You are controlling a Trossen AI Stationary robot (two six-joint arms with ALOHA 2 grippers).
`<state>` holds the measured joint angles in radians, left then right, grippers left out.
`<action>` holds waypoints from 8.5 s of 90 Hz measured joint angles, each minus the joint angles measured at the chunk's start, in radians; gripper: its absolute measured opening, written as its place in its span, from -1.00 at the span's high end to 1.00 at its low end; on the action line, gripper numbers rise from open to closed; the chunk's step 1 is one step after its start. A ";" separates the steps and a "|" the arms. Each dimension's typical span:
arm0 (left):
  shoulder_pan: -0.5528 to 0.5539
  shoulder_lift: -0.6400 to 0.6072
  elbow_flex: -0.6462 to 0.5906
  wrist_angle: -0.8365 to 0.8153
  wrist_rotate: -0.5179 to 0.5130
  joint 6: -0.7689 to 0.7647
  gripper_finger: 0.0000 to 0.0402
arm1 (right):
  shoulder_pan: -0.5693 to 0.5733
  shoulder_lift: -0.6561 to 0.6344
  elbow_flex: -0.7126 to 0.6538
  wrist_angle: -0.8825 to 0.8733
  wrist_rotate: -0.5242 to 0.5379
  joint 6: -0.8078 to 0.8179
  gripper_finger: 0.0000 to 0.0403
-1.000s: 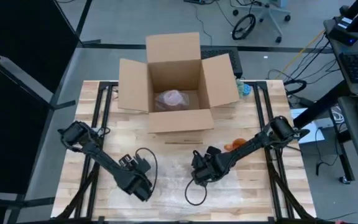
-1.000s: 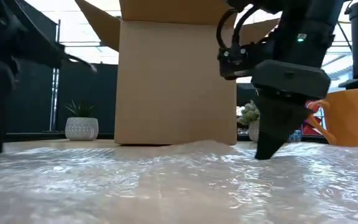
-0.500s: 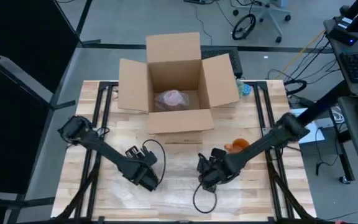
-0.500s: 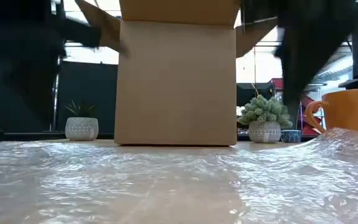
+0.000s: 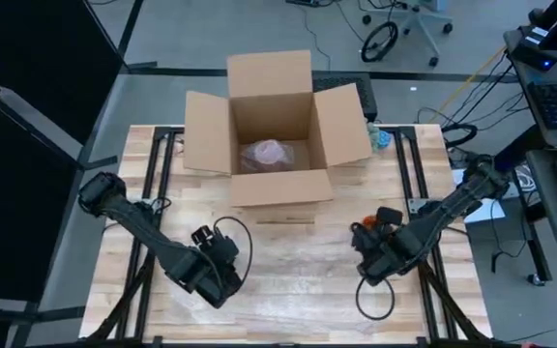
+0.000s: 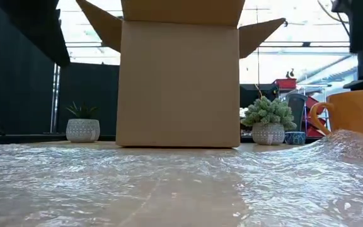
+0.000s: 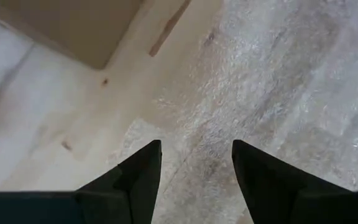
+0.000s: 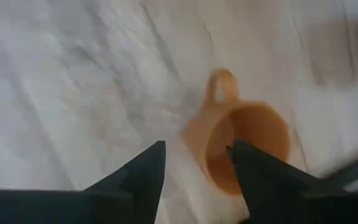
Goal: Wrap mug
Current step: Wrap the pink mug with transparent bubble wrap
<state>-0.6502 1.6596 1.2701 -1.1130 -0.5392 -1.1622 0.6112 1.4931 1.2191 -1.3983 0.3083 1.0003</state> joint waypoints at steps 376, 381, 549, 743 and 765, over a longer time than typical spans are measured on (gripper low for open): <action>-0.037 -0.007 -0.001 0.087 -0.014 0.104 0.08 | 0.140 0.298 -0.214 0.713 -0.204 -0.141 0.17; -0.036 -0.007 -0.001 0.087 -0.014 0.103 0.08 | 0.145 0.292 -0.215 0.702 -0.206 -0.121 0.17; 0.106 0.350 0.002 0.603 0.218 0.298 0.08 | 0.268 0.119 -0.438 0.867 -0.151 0.045 0.17; 0.049 0.213 0.257 0.522 -0.005 0.173 1.00 | 0.353 -0.107 -0.375 0.727 0.169 0.061 0.17; 0.161 0.213 0.296 0.747 0.074 0.468 1.00 | 0.353 -0.108 -0.375 0.727 0.174 0.061 0.17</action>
<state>-0.4895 1.8725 1.5665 -0.3663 -0.4650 -0.6942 0.9638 1.3853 0.8444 -0.6708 0.4824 1.0611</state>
